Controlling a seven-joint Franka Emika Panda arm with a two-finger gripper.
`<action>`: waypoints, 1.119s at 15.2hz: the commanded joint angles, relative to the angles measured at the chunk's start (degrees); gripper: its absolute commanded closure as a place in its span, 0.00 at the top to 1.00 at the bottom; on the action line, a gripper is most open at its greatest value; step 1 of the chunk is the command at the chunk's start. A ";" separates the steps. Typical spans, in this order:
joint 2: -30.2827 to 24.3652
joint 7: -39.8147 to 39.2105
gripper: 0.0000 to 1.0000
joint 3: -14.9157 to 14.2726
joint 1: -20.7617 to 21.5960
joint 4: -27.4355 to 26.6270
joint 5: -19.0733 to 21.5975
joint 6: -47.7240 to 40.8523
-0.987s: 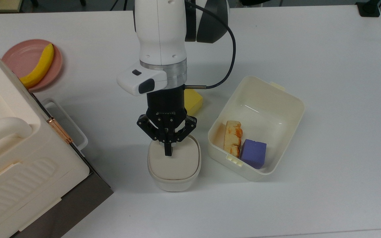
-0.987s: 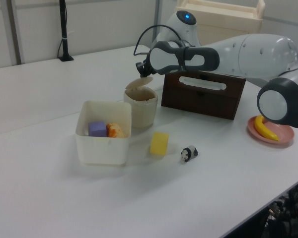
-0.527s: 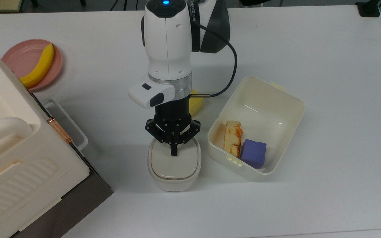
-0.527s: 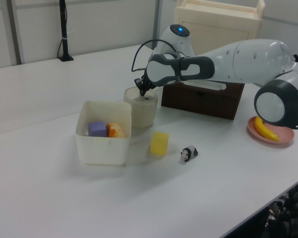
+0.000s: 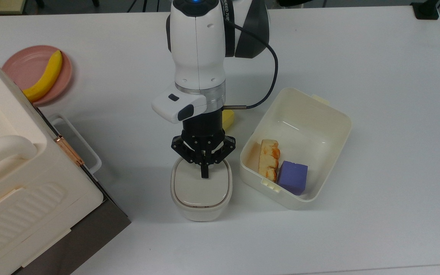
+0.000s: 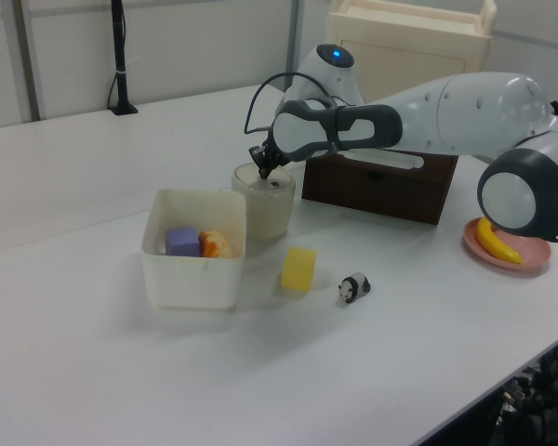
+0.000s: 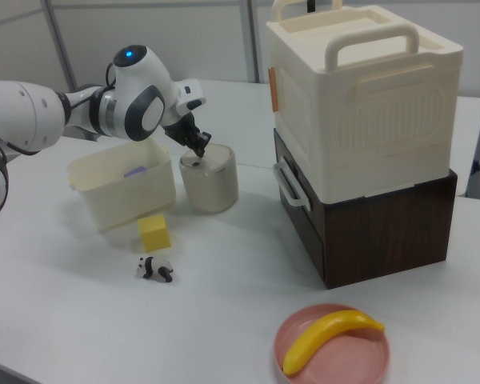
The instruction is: Close the trash can
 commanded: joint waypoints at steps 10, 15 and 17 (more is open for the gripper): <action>-20.27 -0.98 1.00 0.42 -2.33 -6.88 -2.98 -36.18; -23.87 -0.98 1.00 1.56 -2.68 -7.23 -6.76 -46.04; -24.76 -0.98 1.00 4.01 -4.87 -7.32 -8.96 -47.72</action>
